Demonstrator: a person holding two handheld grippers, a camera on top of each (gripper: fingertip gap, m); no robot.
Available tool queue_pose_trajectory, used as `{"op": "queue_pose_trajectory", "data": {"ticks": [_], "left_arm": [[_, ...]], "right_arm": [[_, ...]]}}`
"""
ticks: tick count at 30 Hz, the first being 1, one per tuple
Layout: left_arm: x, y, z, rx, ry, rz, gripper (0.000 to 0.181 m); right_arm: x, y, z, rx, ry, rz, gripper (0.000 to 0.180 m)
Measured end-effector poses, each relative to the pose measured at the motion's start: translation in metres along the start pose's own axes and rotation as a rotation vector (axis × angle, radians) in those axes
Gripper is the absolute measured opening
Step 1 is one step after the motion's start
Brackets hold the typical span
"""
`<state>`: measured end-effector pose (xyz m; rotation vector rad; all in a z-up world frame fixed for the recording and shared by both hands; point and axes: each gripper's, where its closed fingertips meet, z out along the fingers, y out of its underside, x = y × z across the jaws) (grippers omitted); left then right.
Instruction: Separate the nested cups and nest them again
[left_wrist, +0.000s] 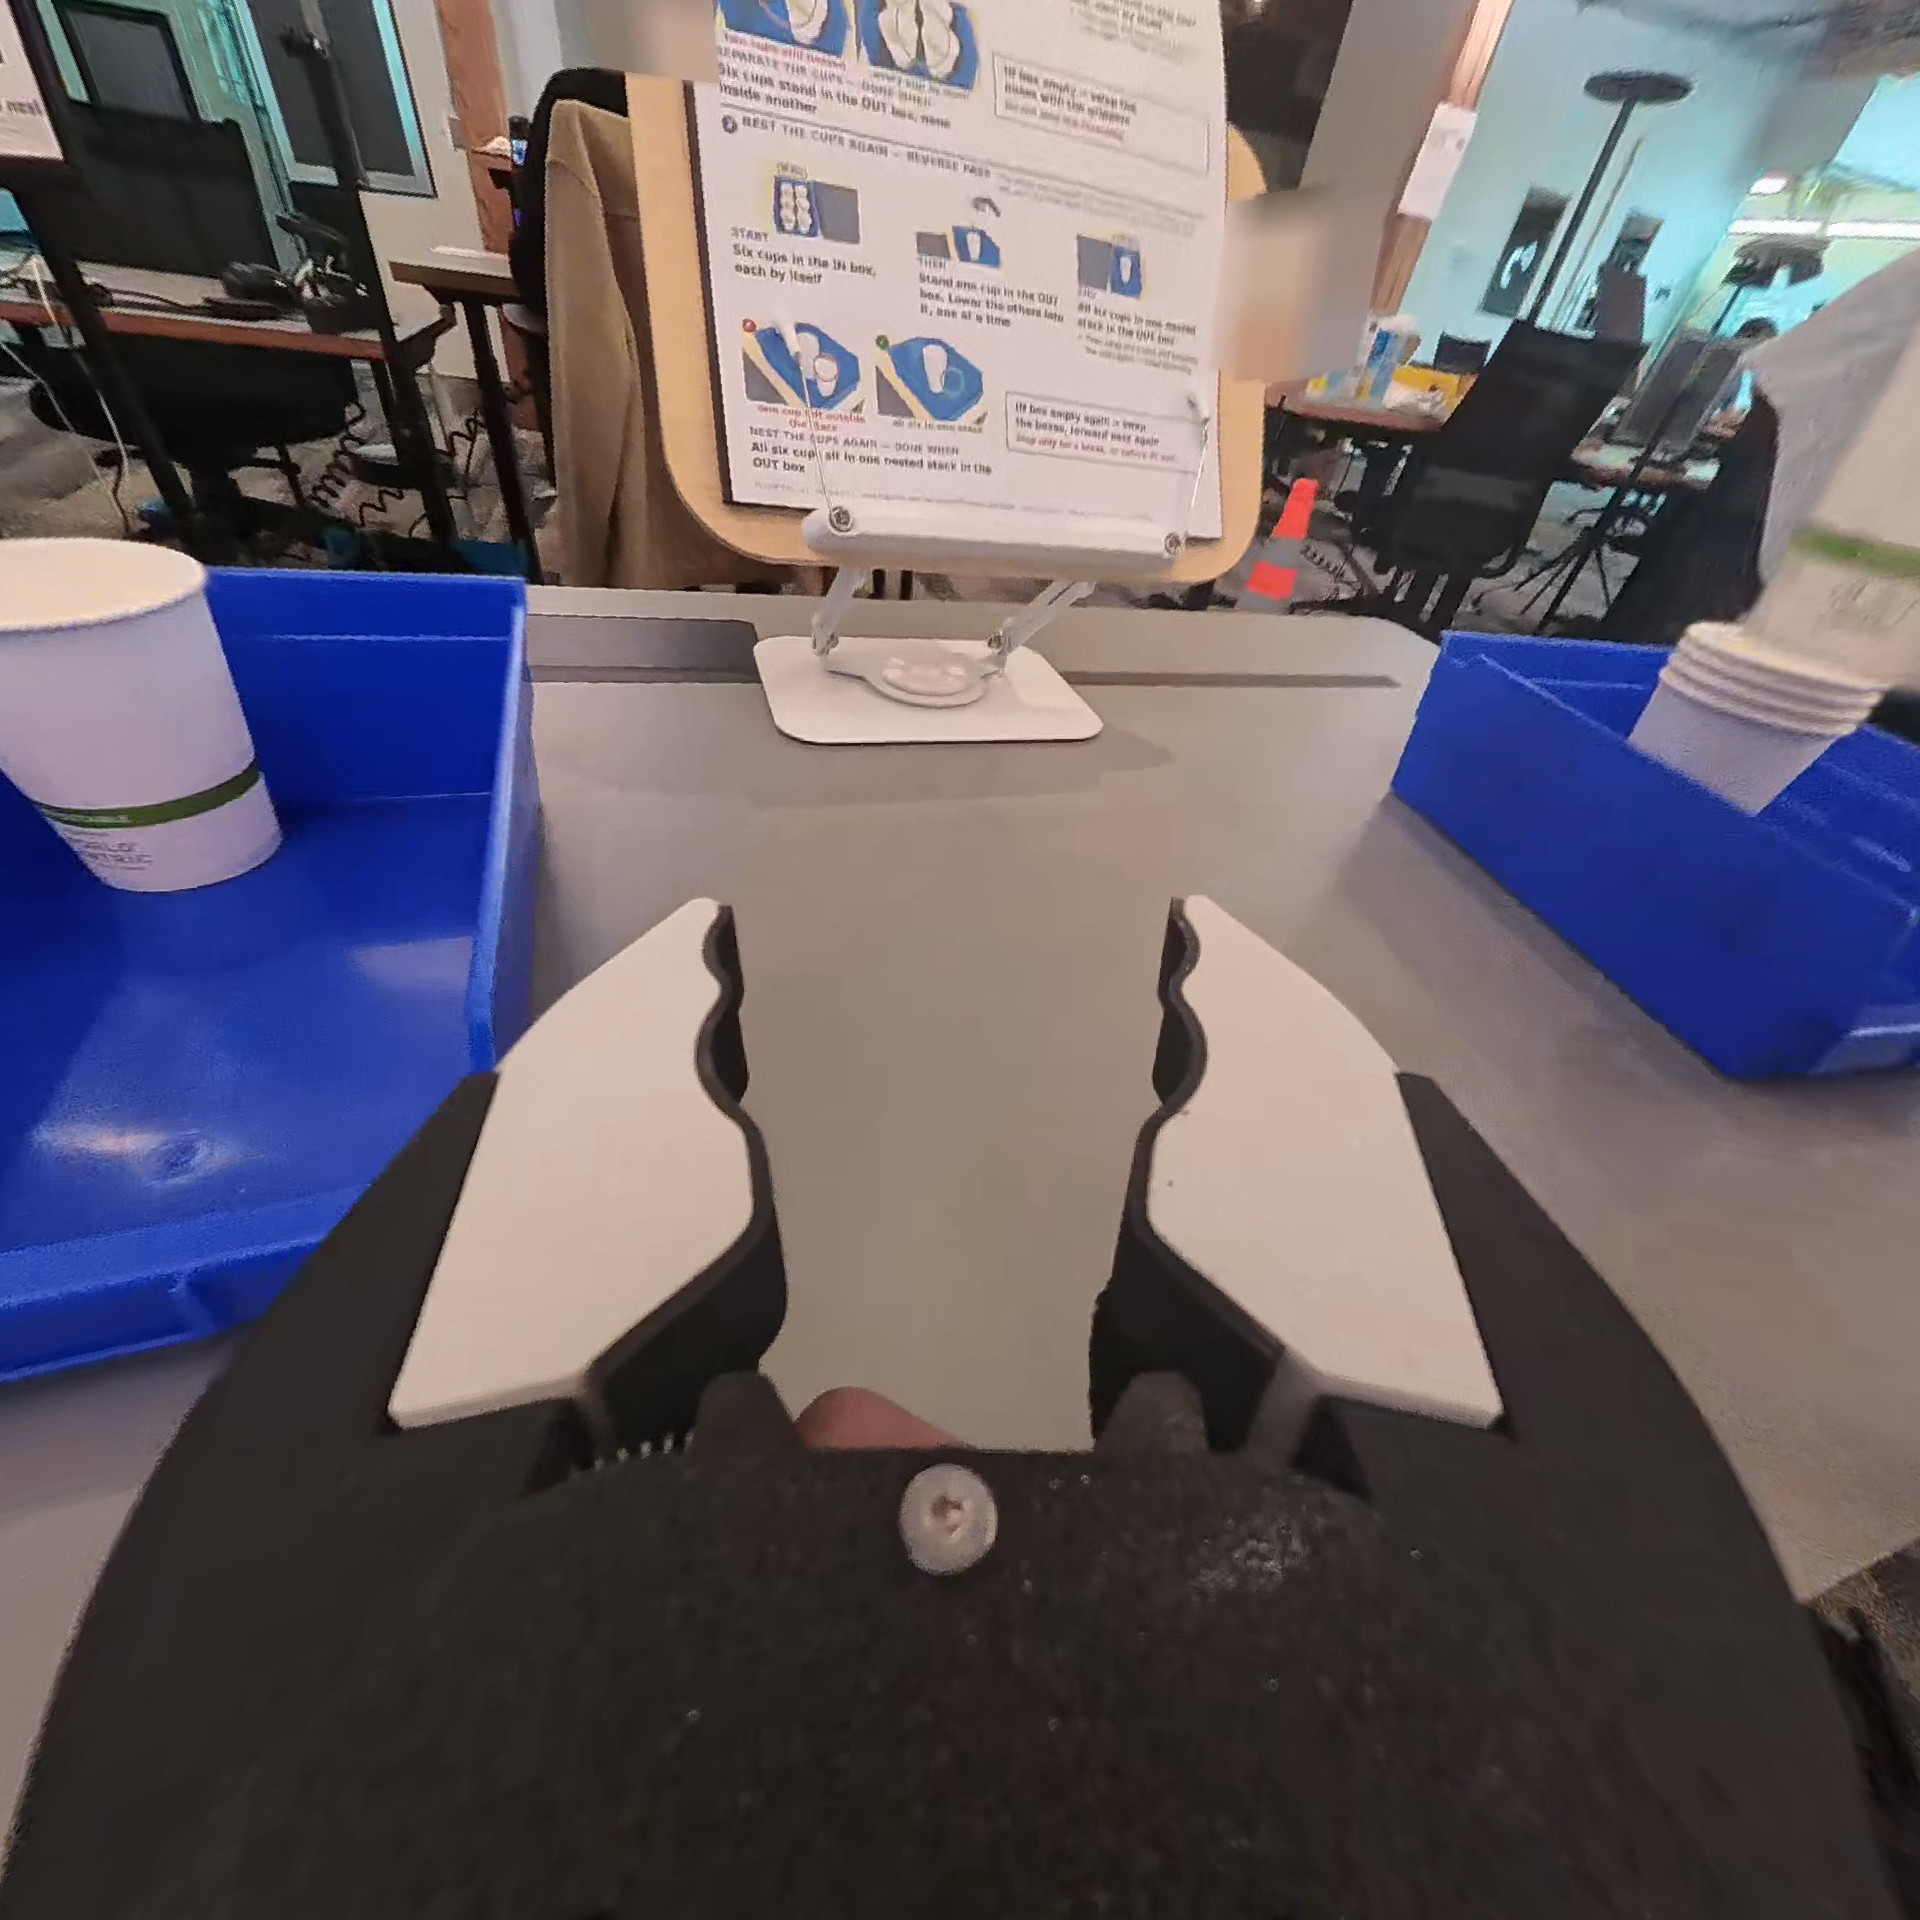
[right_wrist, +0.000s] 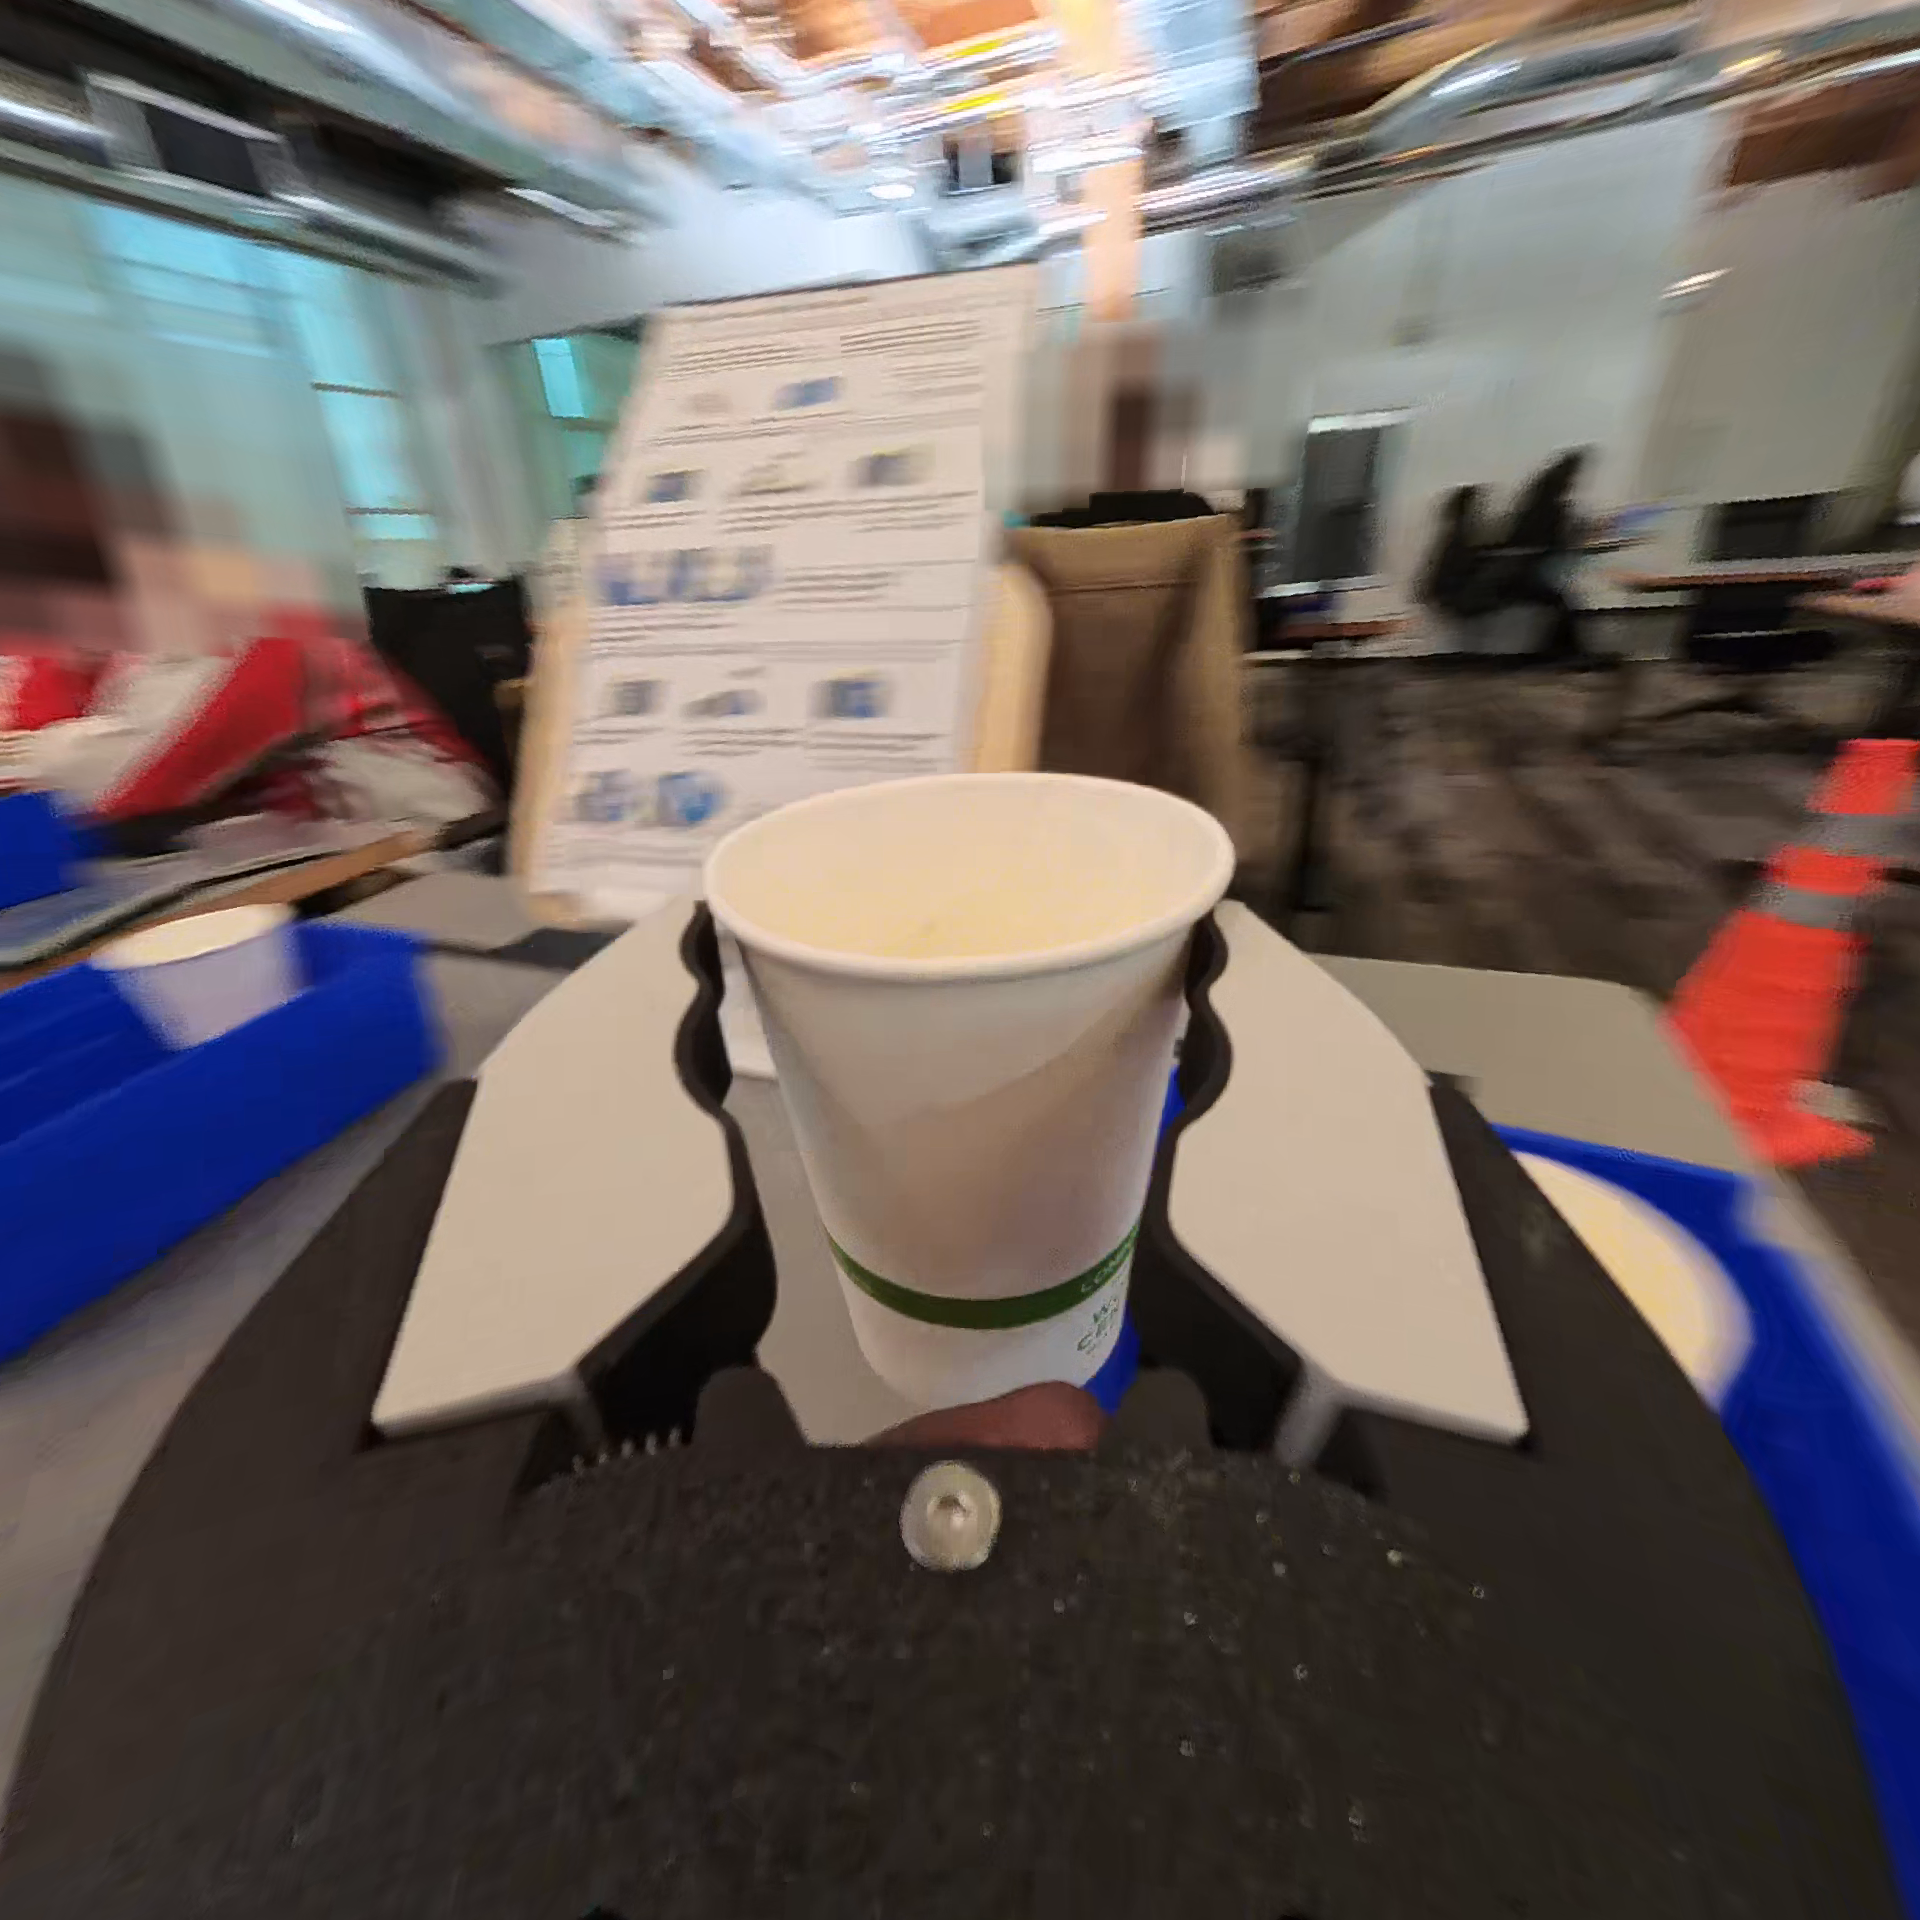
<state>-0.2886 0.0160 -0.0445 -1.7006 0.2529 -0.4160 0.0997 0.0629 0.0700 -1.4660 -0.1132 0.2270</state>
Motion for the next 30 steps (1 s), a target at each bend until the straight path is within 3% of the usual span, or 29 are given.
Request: {"op": "queue_pose_trajectory", "data": {"ticks": [4,8,13,21,30], "left_arm": [[0.016,0.005,0.005,-0.030,0.066,-0.010,0.077],[0.023,0.010,0.008,-0.054,0.094,0.001,0.077],[0.019,0.011,0.005,-0.056,0.088,0.009,0.076],[0.020,0.015,0.010,-0.073,0.090,0.018,0.076],[0.026,0.021,0.012,-0.097,0.102,0.041,0.075]], "right_arm": [[0.098,-0.008,0.009,-0.003,0.269,-0.028,0.085],[0.139,0.012,0.028,-0.075,0.380,-0.066,0.086],[0.151,0.033,0.042,-0.141,0.414,-0.059,0.086],[0.161,0.063,0.031,-0.249,0.413,0.004,0.087],[0.154,0.098,0.011,-0.522,0.300,0.022,0.087]]}}
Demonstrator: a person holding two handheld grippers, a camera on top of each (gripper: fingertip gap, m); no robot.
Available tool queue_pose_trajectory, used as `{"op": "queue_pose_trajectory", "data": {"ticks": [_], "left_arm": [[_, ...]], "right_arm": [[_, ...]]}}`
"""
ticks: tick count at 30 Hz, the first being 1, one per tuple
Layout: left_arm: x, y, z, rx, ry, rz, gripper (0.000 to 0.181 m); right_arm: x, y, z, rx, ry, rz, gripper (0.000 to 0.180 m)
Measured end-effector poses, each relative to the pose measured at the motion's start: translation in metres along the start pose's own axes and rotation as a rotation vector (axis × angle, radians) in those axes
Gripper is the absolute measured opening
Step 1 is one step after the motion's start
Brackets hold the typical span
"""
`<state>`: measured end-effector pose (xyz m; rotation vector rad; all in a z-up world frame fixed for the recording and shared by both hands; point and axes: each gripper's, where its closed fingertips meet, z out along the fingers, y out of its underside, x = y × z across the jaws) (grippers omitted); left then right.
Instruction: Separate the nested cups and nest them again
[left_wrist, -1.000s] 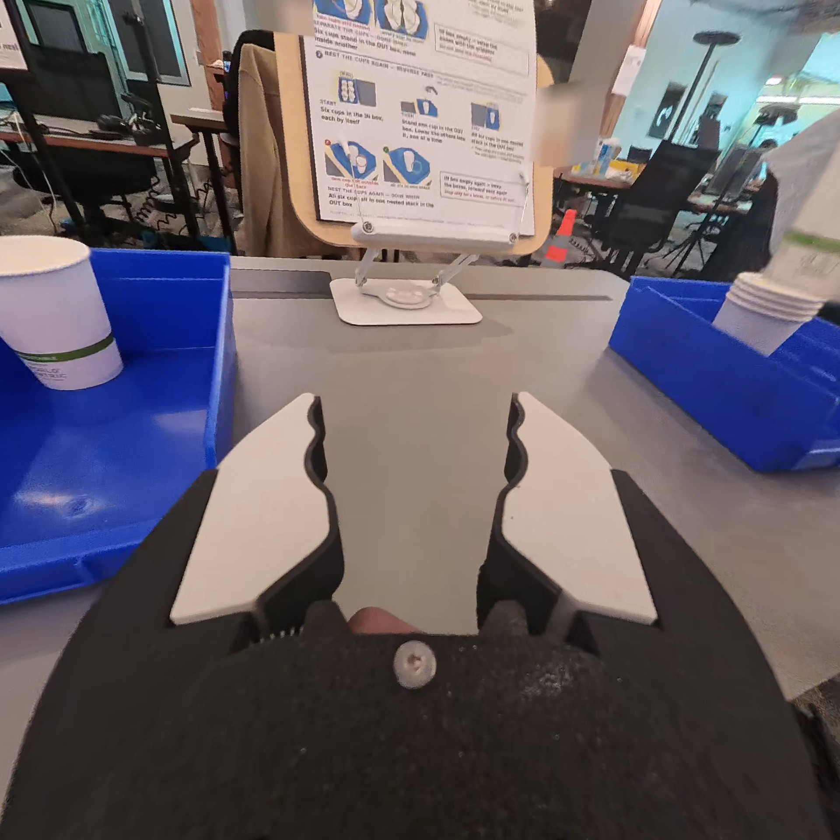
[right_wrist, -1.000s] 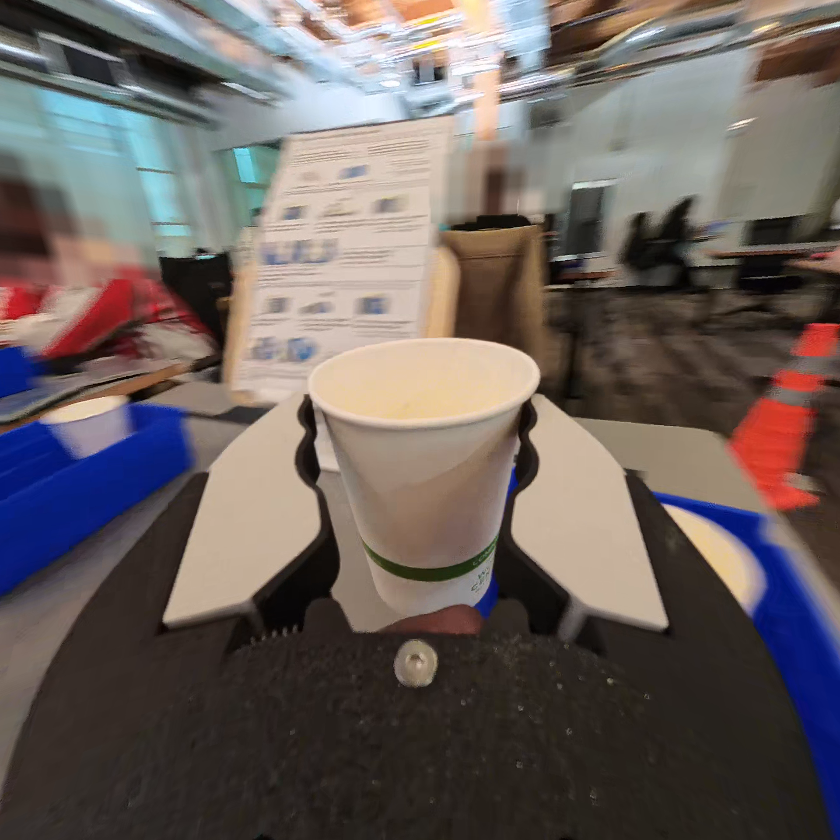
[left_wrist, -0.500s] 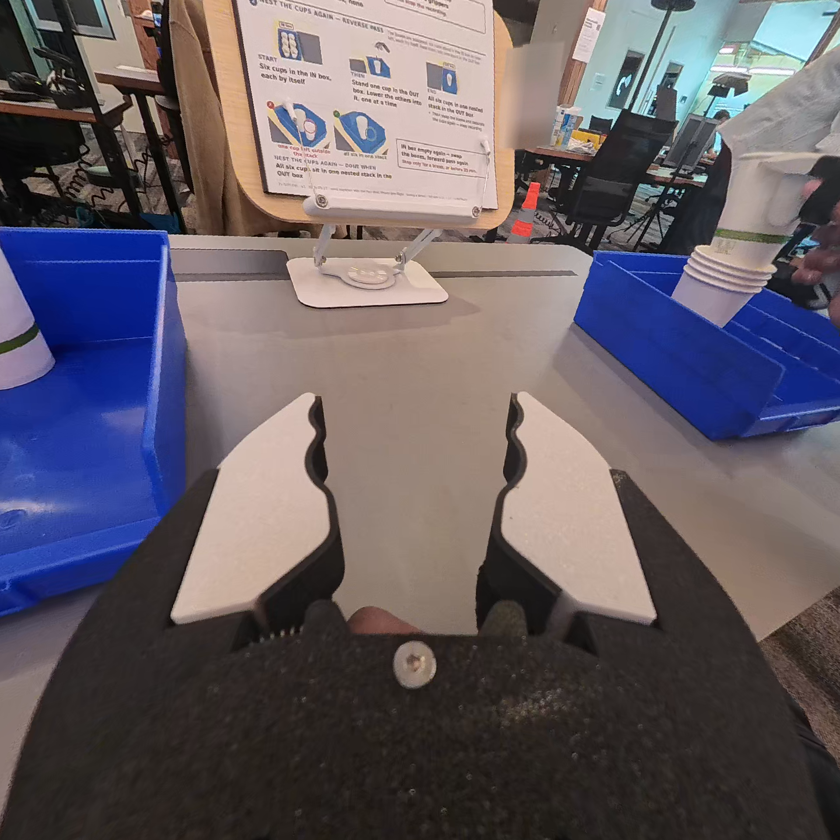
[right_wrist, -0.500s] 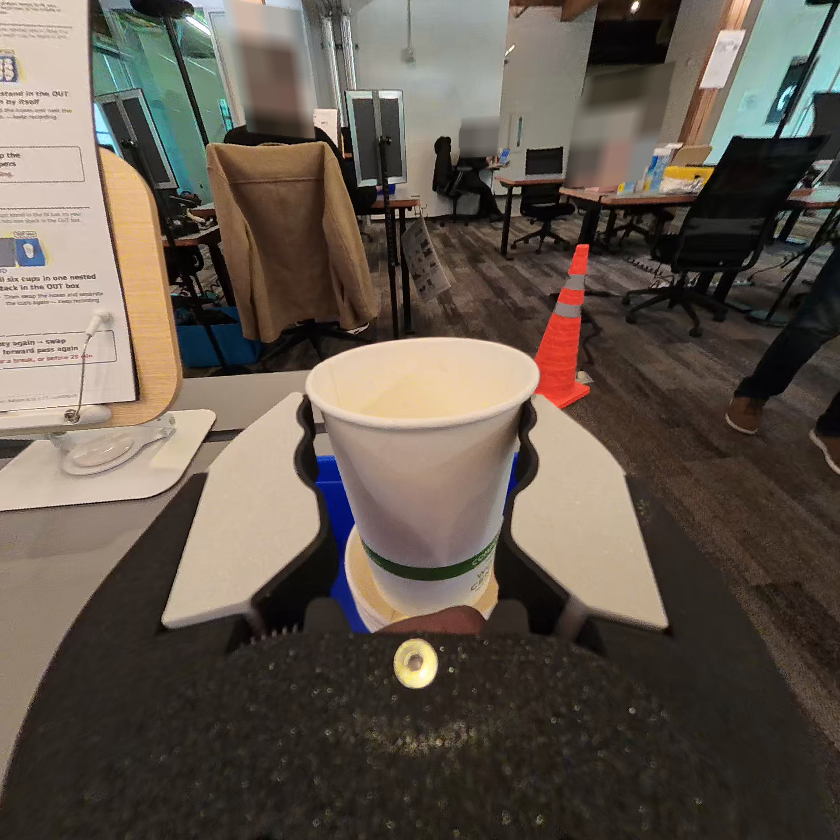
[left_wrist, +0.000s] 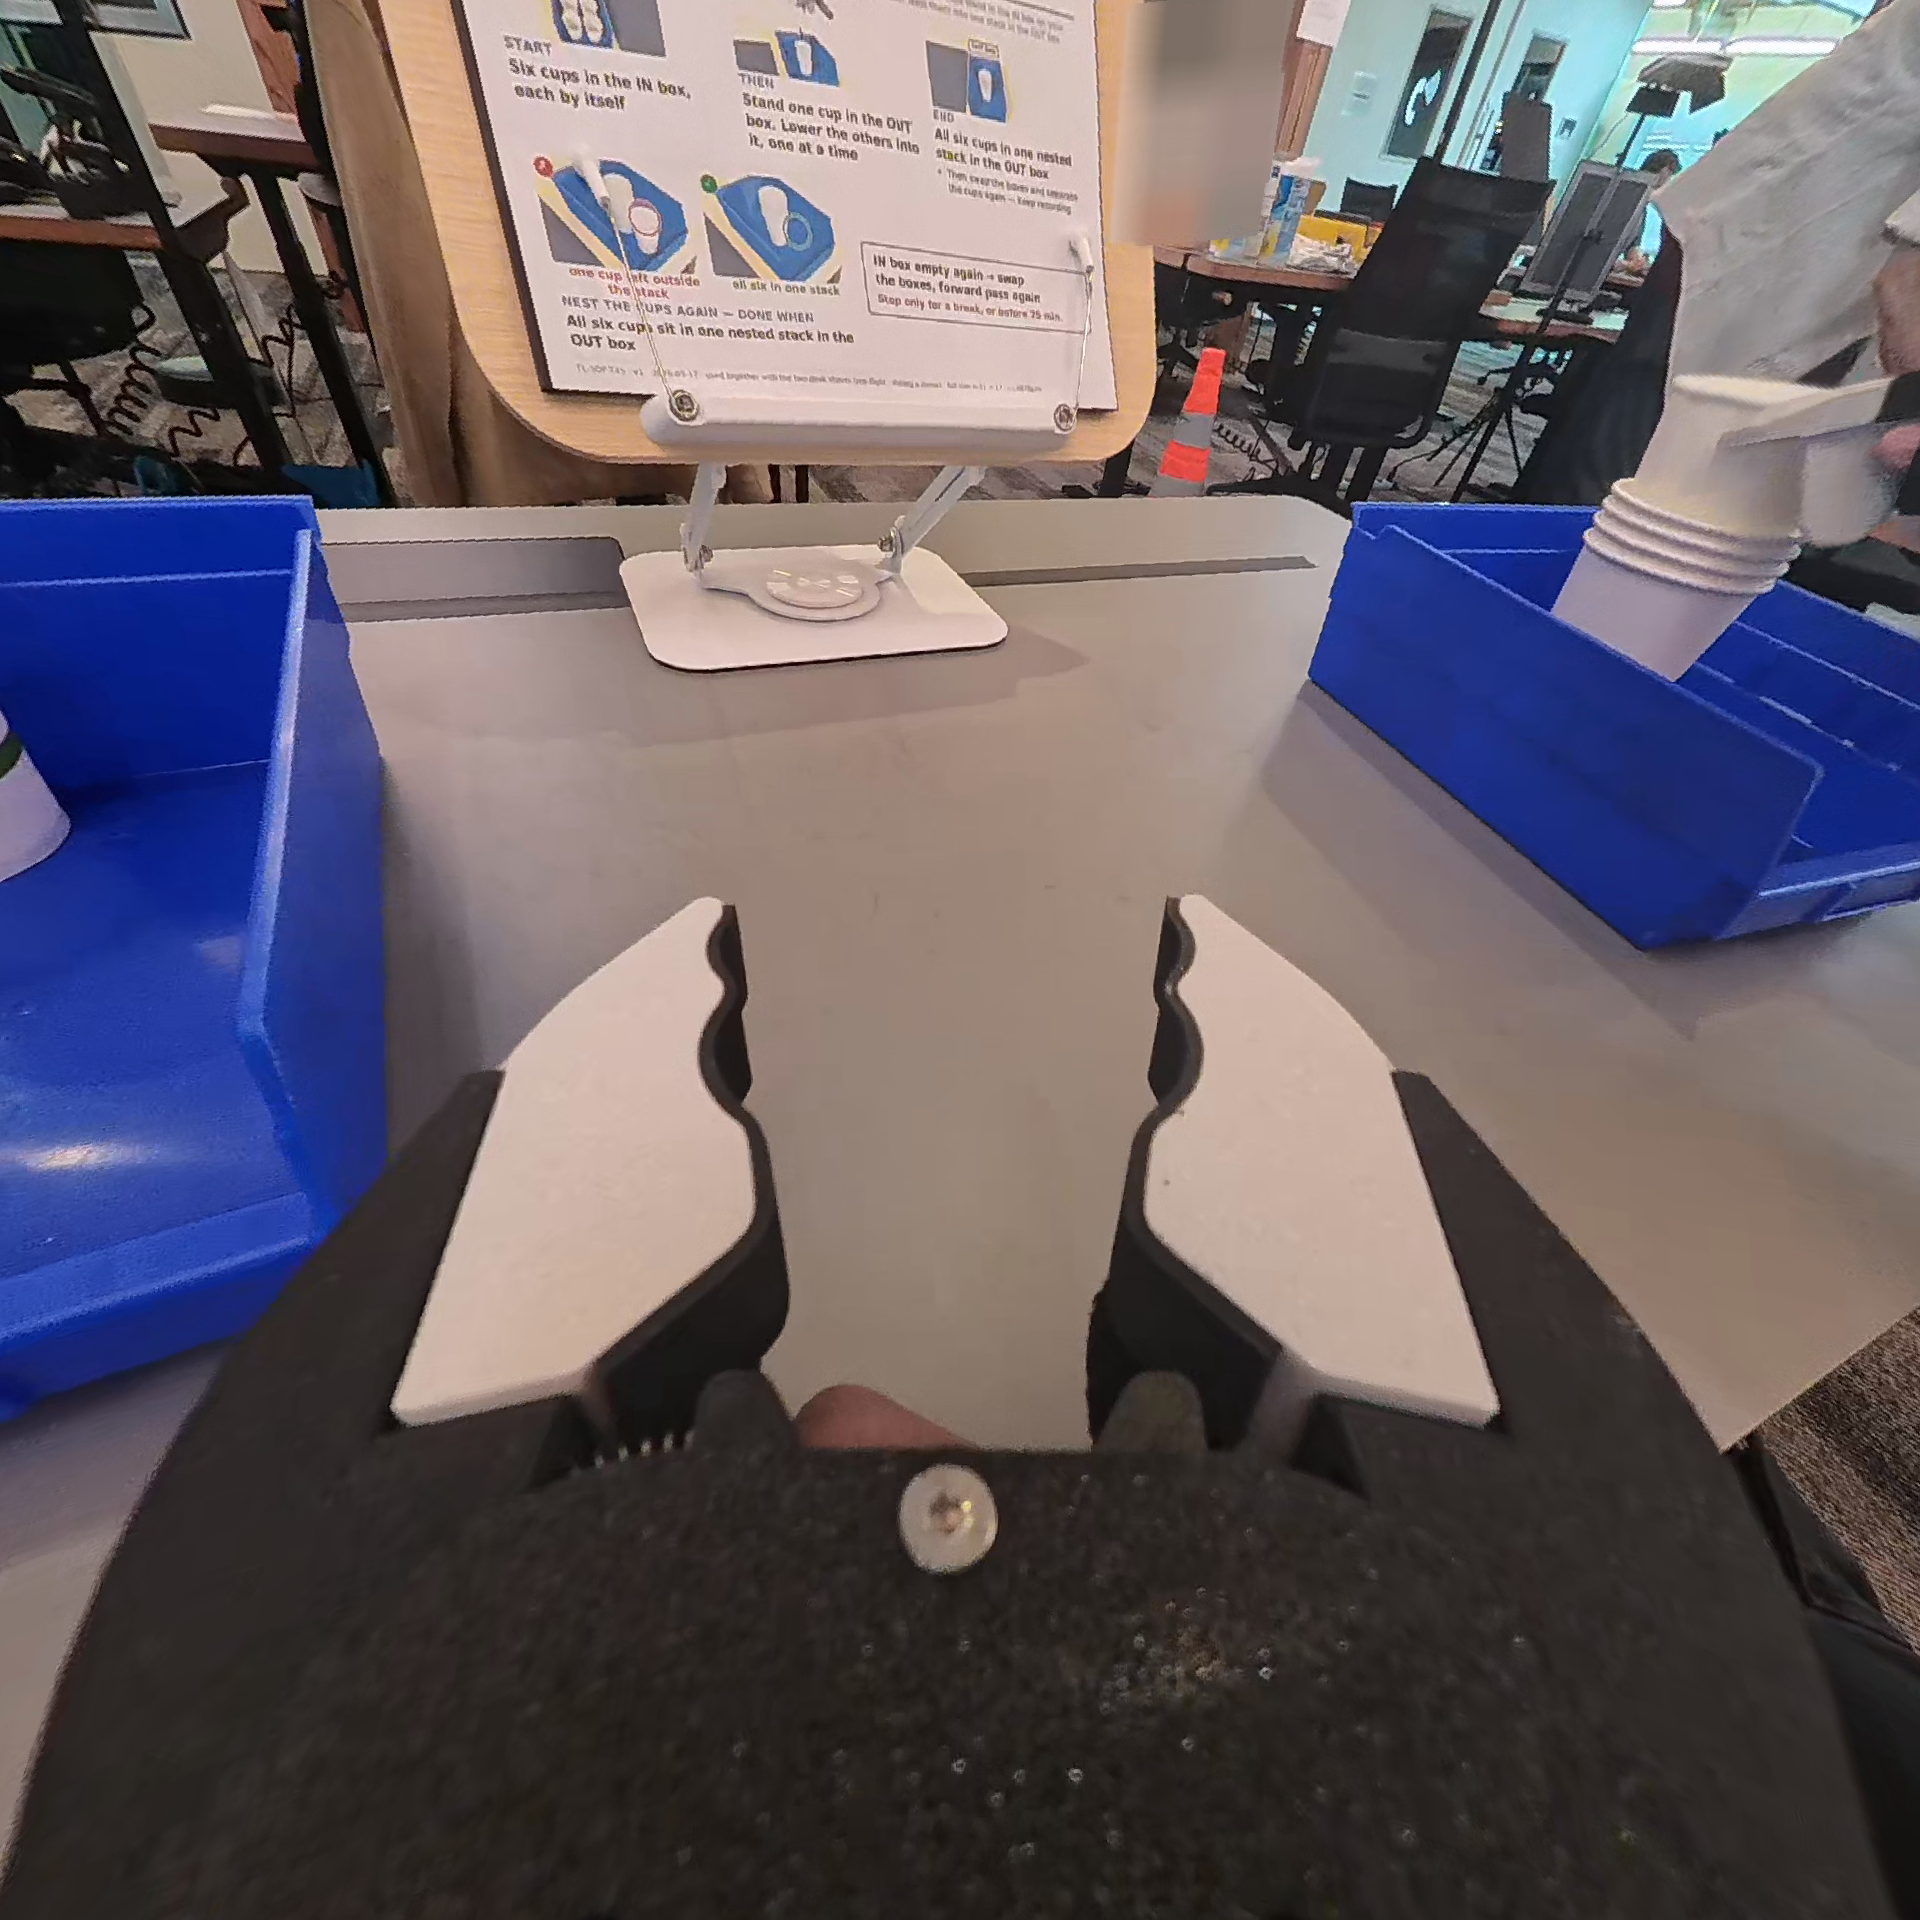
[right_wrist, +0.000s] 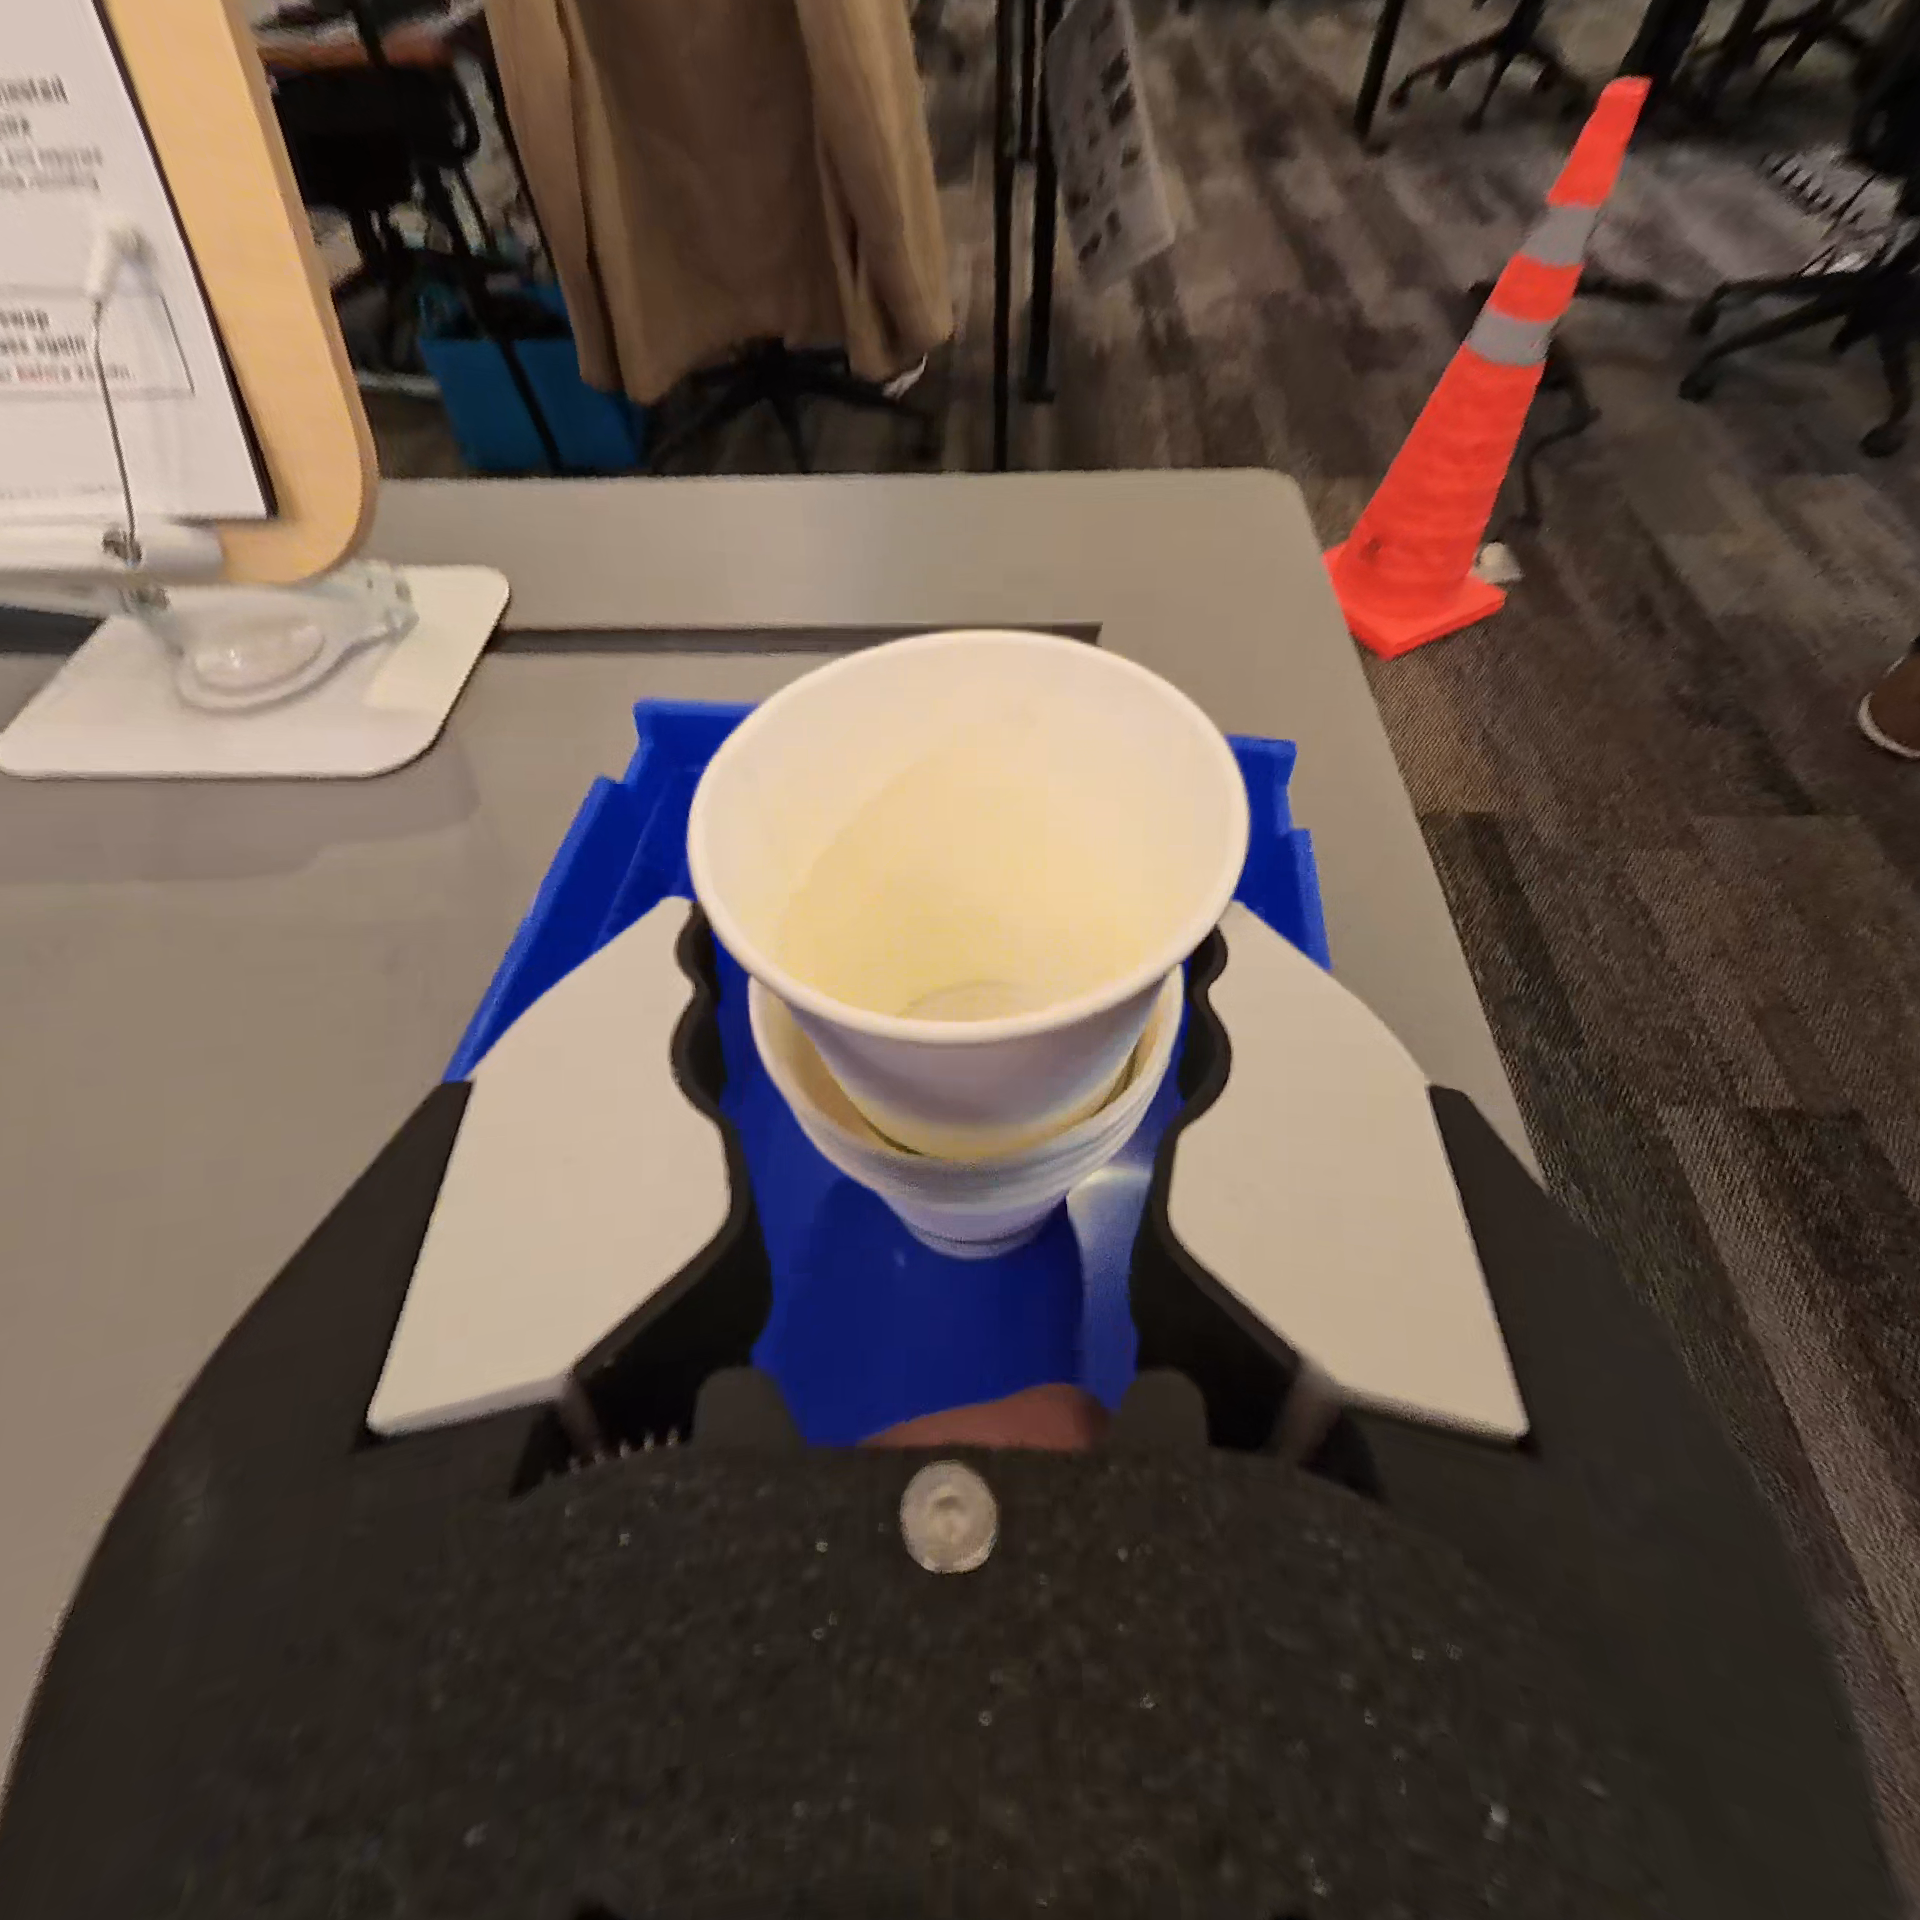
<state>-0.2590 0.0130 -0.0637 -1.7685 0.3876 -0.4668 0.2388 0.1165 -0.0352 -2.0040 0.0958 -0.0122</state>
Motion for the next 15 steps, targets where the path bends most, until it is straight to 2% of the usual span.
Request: {"op": "queue_pose_trajectory", "data": {"ticks": [6,15], "left_arm": [[0.005,0.002,0.001,-0.013,0.019,0.013,0.075],[0.018,0.006,0.001,-0.033,0.057,0.045,0.074]], "right_arm": [[-0.004,0.023,0.004,-0.204,-0.076,-0.051,0.087],[0.001,0.028,0.001,-0.316,-0.120,-0.100,0.086]]}}
